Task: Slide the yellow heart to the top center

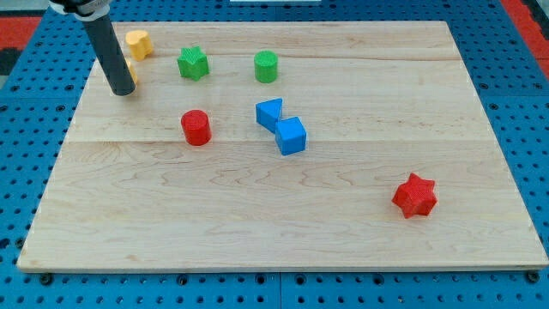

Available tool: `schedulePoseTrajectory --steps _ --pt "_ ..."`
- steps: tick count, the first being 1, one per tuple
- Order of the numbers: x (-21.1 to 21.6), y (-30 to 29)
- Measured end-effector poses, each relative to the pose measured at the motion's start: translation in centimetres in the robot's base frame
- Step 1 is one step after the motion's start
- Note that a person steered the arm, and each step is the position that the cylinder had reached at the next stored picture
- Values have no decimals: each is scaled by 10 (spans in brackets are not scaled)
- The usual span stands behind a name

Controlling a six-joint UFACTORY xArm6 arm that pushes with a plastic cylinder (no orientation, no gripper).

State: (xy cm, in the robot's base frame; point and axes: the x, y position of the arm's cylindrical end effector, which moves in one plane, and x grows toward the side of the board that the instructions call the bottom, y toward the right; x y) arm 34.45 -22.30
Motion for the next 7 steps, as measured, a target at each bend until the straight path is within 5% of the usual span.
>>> schedulePoseTrajectory --steps 2,4,5,7 --pt "-15 12" --pt "-7 -82" --pt "-64 -75" --pt "-97 43"
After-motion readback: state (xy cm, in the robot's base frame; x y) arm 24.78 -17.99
